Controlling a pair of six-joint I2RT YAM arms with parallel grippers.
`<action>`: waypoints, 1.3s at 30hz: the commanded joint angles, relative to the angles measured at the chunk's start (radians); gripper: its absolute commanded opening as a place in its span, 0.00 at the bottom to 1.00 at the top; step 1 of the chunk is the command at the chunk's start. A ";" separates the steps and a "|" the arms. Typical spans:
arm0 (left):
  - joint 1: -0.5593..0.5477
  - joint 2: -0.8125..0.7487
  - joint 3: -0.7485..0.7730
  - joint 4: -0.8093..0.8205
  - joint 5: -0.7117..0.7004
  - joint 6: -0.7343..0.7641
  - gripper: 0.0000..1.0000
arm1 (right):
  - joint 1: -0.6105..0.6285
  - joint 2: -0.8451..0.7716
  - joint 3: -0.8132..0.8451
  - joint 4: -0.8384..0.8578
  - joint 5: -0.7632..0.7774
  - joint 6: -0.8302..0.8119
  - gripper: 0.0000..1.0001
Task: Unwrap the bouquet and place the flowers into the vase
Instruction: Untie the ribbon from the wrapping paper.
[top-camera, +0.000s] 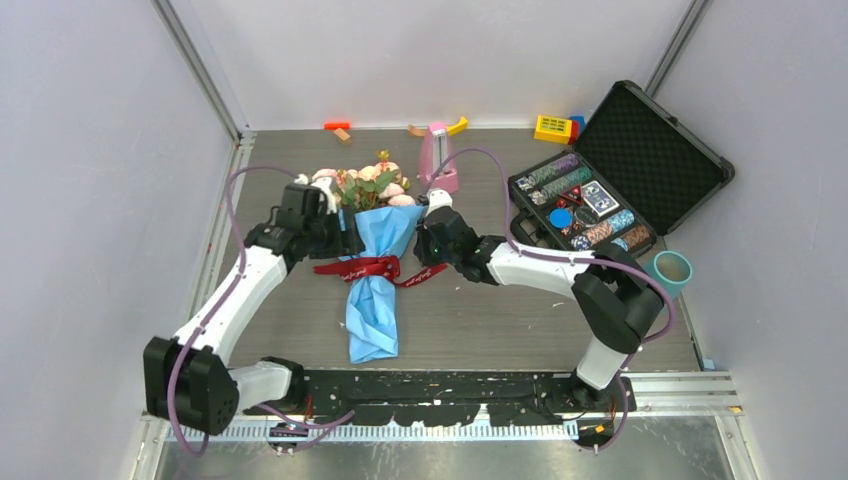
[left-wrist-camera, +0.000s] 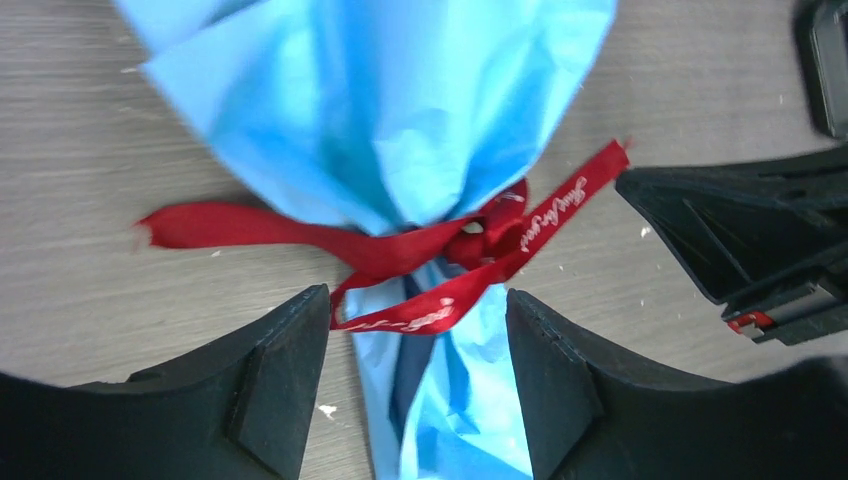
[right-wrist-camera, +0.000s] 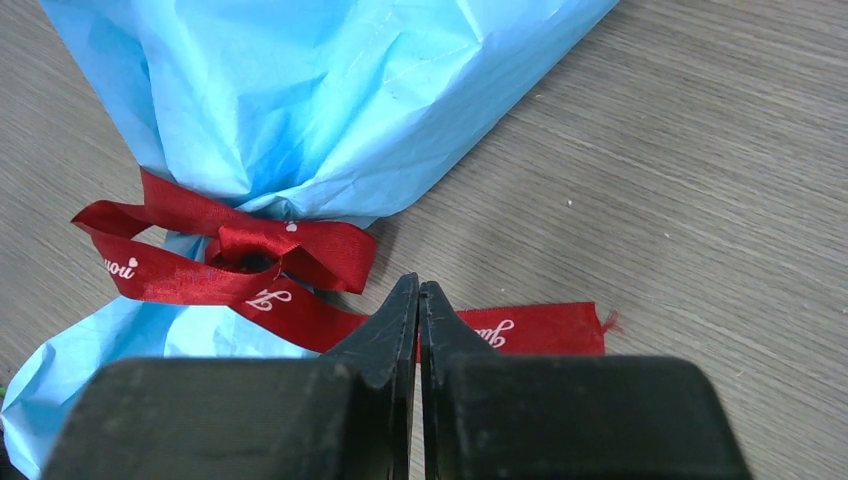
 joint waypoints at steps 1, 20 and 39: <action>-0.106 0.099 0.076 0.008 0.012 0.065 0.67 | -0.013 -0.058 -0.019 0.068 0.009 0.035 0.08; -0.215 0.277 0.088 0.071 0.017 0.108 0.65 | -0.054 -0.051 -0.039 0.091 -0.046 0.069 0.08; -0.259 0.238 0.075 0.016 -0.092 0.101 0.33 | -0.063 -0.035 -0.029 0.106 -0.073 0.092 0.08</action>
